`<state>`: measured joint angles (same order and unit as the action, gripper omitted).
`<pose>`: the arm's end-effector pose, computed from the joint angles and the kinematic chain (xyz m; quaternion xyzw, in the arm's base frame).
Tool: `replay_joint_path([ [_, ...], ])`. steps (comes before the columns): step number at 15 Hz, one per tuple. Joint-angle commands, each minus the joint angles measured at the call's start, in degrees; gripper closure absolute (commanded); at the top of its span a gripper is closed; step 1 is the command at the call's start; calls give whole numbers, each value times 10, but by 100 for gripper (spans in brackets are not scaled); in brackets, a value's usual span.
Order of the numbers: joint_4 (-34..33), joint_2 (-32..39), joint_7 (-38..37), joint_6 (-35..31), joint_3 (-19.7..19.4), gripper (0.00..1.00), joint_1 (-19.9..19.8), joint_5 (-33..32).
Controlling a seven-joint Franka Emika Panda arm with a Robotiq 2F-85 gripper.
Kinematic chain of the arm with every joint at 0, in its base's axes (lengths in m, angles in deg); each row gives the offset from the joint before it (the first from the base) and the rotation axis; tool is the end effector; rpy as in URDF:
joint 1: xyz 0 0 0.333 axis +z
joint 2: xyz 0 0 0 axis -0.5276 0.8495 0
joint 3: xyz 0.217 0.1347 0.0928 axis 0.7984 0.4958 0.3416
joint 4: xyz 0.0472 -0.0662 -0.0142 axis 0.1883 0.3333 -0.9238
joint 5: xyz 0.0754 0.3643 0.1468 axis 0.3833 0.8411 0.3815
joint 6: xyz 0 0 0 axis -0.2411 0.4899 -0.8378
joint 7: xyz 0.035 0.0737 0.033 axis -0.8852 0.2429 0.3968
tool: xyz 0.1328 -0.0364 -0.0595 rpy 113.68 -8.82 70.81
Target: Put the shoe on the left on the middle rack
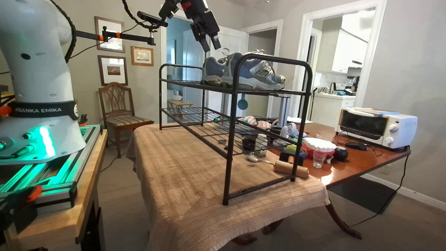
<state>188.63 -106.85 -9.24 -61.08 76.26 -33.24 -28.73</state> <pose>0.4323 -0.0314 0.3863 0.9664 0.0186 0.2560 0.0158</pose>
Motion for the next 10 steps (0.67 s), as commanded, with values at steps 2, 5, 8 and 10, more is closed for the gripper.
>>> replay_joint_path([
  [2, -1, 34, 46, -17, -37, 0, 41, 28],
  [5, 0, 42, 66, -10, -44, 0, 66, 42],
  [8, 1, 52, 73, -9, -43, 0, 71, 43],
  [10, 2, 59, 68, -6, -37, 0, 63, 36],
])
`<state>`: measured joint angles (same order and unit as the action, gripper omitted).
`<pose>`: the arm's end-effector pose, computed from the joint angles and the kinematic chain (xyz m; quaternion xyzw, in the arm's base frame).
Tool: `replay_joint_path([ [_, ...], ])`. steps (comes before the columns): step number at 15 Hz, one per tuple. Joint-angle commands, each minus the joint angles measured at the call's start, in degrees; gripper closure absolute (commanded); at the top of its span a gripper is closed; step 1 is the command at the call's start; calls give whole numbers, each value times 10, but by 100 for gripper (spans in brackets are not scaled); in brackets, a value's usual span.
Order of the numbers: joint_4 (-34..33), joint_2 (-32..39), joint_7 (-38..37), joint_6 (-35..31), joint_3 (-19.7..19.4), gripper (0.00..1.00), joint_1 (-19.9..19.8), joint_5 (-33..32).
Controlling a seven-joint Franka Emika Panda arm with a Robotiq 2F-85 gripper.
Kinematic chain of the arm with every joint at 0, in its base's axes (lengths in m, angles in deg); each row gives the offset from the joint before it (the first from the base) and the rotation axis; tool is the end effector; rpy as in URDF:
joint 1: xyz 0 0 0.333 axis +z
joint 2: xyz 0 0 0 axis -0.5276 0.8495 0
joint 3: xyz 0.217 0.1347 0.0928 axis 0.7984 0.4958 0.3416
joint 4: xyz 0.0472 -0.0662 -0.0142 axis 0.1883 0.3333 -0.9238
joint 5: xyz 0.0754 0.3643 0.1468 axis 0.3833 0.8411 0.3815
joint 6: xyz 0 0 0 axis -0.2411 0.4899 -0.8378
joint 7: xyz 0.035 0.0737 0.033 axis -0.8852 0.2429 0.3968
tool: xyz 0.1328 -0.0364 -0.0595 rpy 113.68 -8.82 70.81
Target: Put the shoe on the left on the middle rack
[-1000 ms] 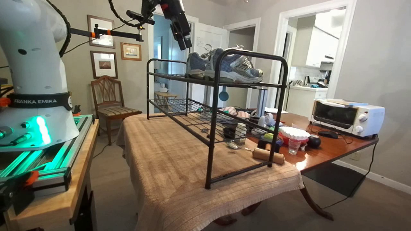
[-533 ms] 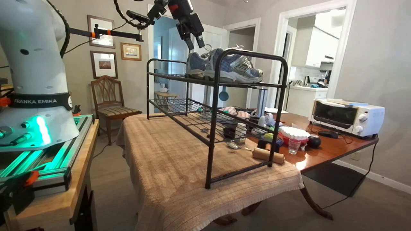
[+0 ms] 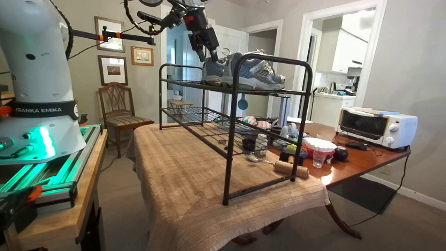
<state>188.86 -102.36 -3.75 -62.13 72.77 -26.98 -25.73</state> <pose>0.4370 -0.0071 0.3518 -0.9714 -0.0705 -0.2264 0.0144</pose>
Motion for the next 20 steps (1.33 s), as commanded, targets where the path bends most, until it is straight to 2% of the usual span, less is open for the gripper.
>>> replay_joint_path([
  [1, -1, 18, 13, 3, -1, 0, -3, 3],
  [8, -1, 27, 23, -27, -8, 0, 7, 19],
  [14, -2, 18, 8, -40, -8, 0, -1, 23],
  [20, 3, 11, -6, -52, -19, 0, -5, 55],
])
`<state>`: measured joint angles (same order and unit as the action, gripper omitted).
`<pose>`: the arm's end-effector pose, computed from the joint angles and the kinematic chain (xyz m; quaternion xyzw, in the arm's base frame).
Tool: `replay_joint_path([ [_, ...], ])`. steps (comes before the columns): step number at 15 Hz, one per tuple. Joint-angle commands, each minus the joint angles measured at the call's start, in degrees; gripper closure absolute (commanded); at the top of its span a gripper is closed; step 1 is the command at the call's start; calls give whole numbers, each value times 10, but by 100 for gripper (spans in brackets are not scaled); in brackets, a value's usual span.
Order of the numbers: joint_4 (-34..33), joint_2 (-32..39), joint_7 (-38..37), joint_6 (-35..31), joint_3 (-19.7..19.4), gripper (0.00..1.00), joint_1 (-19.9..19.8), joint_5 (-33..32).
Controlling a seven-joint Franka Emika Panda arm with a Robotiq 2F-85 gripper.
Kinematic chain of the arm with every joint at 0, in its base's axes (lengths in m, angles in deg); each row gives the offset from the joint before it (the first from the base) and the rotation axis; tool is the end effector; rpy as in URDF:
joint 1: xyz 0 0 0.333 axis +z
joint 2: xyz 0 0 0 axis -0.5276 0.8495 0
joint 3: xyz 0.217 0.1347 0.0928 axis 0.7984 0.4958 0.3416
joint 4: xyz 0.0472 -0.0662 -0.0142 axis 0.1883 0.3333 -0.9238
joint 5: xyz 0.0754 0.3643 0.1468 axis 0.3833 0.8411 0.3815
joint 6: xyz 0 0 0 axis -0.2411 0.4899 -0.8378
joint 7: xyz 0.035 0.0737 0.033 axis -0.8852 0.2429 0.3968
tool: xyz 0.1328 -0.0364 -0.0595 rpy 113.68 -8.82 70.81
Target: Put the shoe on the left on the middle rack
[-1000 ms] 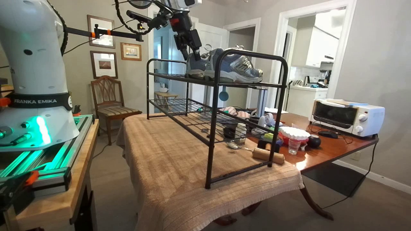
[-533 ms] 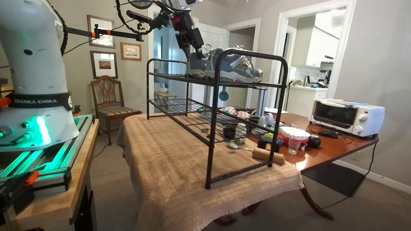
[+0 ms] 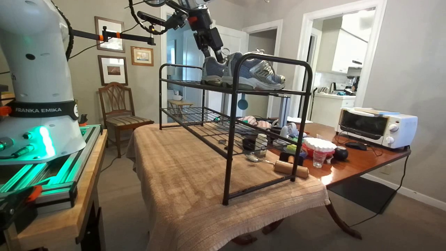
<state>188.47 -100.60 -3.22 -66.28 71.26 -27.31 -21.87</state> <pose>0.4456 -0.0223 0.3516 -0.9669 -0.0313 -0.2511 0.0327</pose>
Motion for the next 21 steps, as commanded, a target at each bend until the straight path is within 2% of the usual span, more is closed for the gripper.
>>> replay_joint_path([
  [1, 7, -7, -15, -11, -4, 0, -4, 20],
  [9, 5, -6, -48, -1, -9, 0, -8, 48],
  [12, 3, -9, -75, 17, 2, 0, -25, 41],
  [21, 2, -9, -136, 56, 13, 0, -38, 58],
])
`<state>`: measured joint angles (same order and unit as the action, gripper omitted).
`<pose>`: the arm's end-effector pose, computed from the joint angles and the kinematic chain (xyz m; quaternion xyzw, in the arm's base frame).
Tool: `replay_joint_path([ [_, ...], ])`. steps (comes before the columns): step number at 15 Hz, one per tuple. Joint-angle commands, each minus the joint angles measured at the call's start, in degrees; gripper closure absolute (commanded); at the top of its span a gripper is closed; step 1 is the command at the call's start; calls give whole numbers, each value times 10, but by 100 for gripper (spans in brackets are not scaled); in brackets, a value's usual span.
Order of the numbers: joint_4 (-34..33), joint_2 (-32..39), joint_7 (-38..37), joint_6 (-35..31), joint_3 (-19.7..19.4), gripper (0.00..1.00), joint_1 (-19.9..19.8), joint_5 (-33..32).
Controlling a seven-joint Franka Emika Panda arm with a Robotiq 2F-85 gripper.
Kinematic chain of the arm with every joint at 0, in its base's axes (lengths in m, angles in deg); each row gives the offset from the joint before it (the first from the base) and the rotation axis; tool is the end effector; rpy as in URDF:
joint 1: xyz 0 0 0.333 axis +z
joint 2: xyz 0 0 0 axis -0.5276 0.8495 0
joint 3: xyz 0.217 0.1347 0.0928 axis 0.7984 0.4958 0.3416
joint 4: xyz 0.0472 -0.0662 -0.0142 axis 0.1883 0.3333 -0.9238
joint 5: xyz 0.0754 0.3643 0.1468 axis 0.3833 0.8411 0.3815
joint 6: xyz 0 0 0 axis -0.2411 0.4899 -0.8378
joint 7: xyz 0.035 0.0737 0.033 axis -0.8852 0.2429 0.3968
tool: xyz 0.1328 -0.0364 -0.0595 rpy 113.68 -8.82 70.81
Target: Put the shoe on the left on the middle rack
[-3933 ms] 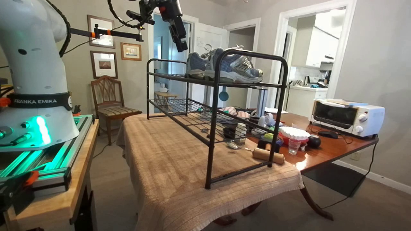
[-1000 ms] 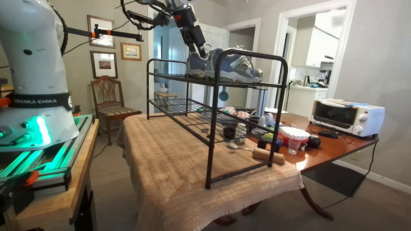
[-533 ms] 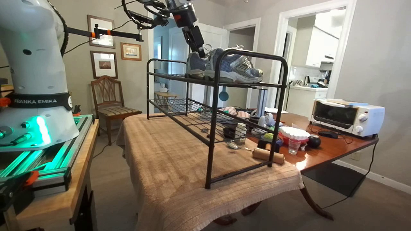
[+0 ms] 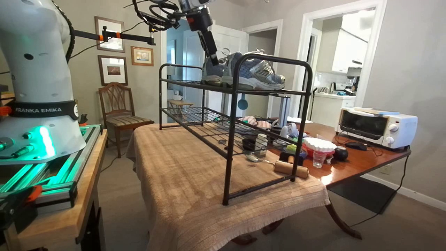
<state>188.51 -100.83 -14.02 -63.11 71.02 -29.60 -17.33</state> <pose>0.4388 -0.0405 0.3448 -0.9655 0.1094 -0.2224 0.0802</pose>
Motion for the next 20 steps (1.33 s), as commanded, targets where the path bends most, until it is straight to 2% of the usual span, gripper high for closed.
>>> replay_joint_path([
  [1, 2, -7, -38, 28, 18, 0, -19, 12],
  [5, 2, -11, -83, 36, 35, 0, -36, 11],
  [15, -2, 6, -157, 23, 51, 0, -30, 67],
  [20, -6, 6, -212, 46, 70, 0, -50, 64],
])
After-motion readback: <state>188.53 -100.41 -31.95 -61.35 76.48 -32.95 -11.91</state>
